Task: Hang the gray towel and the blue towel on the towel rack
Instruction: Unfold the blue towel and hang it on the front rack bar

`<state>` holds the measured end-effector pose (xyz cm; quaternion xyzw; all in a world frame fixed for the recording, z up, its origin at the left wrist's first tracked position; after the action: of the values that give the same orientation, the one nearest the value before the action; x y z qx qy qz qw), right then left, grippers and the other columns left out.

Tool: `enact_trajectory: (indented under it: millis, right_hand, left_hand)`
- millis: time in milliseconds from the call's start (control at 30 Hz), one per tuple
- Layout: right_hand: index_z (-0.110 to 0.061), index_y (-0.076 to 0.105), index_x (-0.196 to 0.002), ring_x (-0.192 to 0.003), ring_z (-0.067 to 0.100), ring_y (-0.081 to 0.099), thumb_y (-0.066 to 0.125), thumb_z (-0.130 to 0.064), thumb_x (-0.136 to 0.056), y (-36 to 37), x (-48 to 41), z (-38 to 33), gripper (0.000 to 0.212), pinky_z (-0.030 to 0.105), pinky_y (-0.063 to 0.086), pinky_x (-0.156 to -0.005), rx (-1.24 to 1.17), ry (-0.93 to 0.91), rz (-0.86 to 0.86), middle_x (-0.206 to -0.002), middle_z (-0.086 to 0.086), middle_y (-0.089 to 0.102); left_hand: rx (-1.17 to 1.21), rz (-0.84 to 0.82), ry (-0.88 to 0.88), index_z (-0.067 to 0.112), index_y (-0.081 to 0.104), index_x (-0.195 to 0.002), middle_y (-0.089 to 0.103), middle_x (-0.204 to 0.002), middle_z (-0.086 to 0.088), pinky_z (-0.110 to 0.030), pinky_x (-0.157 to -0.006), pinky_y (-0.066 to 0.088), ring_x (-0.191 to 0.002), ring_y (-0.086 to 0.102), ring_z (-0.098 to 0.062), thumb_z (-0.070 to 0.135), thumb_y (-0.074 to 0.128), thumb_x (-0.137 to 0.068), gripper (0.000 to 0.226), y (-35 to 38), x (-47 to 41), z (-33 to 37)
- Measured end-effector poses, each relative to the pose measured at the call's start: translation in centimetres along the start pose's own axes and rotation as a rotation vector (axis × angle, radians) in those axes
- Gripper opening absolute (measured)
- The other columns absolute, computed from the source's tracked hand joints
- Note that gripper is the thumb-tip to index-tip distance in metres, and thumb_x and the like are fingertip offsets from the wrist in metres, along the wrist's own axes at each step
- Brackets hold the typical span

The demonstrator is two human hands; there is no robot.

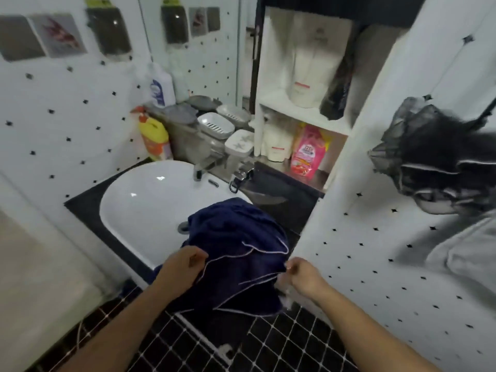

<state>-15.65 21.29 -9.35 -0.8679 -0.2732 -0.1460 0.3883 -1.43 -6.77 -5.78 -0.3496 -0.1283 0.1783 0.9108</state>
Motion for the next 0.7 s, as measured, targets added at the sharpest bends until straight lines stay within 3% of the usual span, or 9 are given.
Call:
enact_trajectory:
  millis: [67, 133, 200, 333, 433, 500, 567, 633, 700]
  right_hand:
    - [-0.01, 0.057, -0.119, -0.083, 0.018, 0.063, 0.077, -0.015, -0.081, 2.0, -0.9, -1.9, 0.043, 0.012, 0.048, -0.07, 0.089, -0.003, 0.03, -0.098, 0.006, 0.064]
    - [-0.012, 0.055, -0.125, -0.102, 0.026, 0.063, 0.076, -0.019, -0.08, 4.0, -1.8, -3.7, 0.05, 0.028, 0.049, -0.091, 0.226, -0.036, 0.048, -0.116, 0.01, 0.061]
    - [-0.014, 0.054, -0.129, -0.111, 0.028, 0.06, 0.074, -0.021, -0.081, 6.4, -2.4, -5.7, 0.052, 0.033, 0.045, -0.098, 0.31, -0.093, 0.018, -0.125, 0.011, 0.056]
    - [-0.016, 0.054, -0.13, -0.112, 0.028, 0.058, 0.071, -0.019, -0.083, 12.6, -3.6, -10.6, 0.05, 0.035, 0.045, -0.098, 0.407, -0.269, -0.097, -0.124, 0.007, 0.05]
    - [-0.02, 0.051, -0.133, -0.116, 0.027, 0.055, 0.071, -0.023, -0.084, 16.5, -3.9, -13.0, 0.053, 0.037, 0.046, -0.096, 0.497, -0.354, -0.146, -0.127, 0.006, 0.048]
    - [-0.022, 0.05, -0.135, -0.119, 0.026, 0.053, 0.071, -0.025, -0.085, 17.9, -4.1, -13.7, 0.054, 0.038, 0.046, -0.096, 0.514, -0.368, -0.163, -0.129, 0.005, 0.047]
    - [-0.024, 0.05, -0.135, -0.119, 0.026, 0.053, 0.071, -0.027, -0.085, 18.1, -4.3, -13.8, 0.054, 0.038, 0.046, -0.098, 0.523, -0.357, -0.155, -0.13, 0.004, 0.046]
    - [-0.024, 0.05, -0.135, -0.121, 0.026, 0.052, 0.071, -0.028, -0.084, 17.7, -4.6, -13.7, 0.055, 0.038, 0.045, -0.099, 0.531, -0.349, -0.146, -0.13, 0.003, 0.046]
    - [-0.024, 0.048, -0.138, -0.124, 0.026, 0.048, 0.073, -0.029, -0.082, 17.1, -4.5, -14.2, 0.061, 0.037, 0.043, -0.1, 0.547, -0.378, -0.142, -0.132, 0.003, 0.046]
  left_hand:
    - [-0.059, 0.009, -0.005, 0.023, 0.069, -0.097, 0.067, -0.098, -0.002, -0.027, -0.081, 0.046, -0.085, 0.061, -0.017, 0.006, 0.065, -0.088, 0.019, -1.0, -0.7, -2.4]
    - [-0.118, 0.001, 0.018, 0.013, 0.07, -0.106, 0.065, -0.108, -0.009, -0.038, -0.091, 0.048, -0.098, 0.061, -0.027, 0.006, 0.068, -0.084, 0.023, -1.6, -1.4, -4.3]
    - [-0.187, -0.06, 0.023, 0.015, 0.069, -0.112, 0.063, -0.114, -0.011, -0.044, -0.095, 0.046, -0.107, 0.058, -0.031, 0.012, 0.072, -0.081, 0.032, -1.8, -2.0, -5.6]
    - [-0.334, -0.286, 0.007, 0.026, 0.058, -0.131, 0.056, -0.128, -0.005, -0.041, -0.098, 0.044, -0.116, 0.055, -0.03, 0.038, 0.08, -0.068, 0.068, -0.3, -2.5, -8.3]
    - [-0.662, -0.442, 0.083, 0.028, 0.041, -0.144, 0.047, -0.138, -0.001, -0.042, -0.102, 0.039, -0.123, 0.048, -0.028, 0.048, 0.077, -0.064, 0.089, 1.7, -2.1, -10.5]
    - [-0.848, -0.395, 0.175, 0.028, 0.042, -0.142, 0.046, -0.14, 0.0, -0.039, -0.101, 0.037, -0.123, 0.047, -0.026, 0.039, 0.067, -0.077, 0.071, 2.0, -2.6, -11.4]
    - [-0.872, -0.35, 0.214, 0.027, 0.053, -0.134, 0.053, -0.135, 0.001, -0.035, -0.096, 0.038, -0.119, 0.051, -0.024, 0.025, 0.06, -0.085, 0.049, 1.7, -3.4, -12.1]
    - [-0.667, -0.319, 0.153, 0.022, 0.065, -0.122, 0.065, -0.122, -0.002, -0.034, -0.092, 0.043, -0.109, 0.058, -0.024, 0.022, 0.057, -0.09, 0.032, 0.7, -4.2, -12.5]
    - [-0.253, -0.195, -0.014, 0.015, 0.071, -0.103, 0.072, -0.1, -0.006, -0.033, -0.083, 0.049, -0.093, 0.065, -0.026, 0.019, 0.06, -0.092, 0.017, -1.2, -5.0, -12.2]
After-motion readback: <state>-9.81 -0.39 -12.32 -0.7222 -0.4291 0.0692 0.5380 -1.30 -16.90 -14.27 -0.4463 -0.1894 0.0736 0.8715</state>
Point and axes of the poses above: each hand's wrist, its own x-axis away from the middle knuckle, its own y-axis out of the palm, z = x × y, the point moved 8 cm from there along -x, towards the middle knuckle
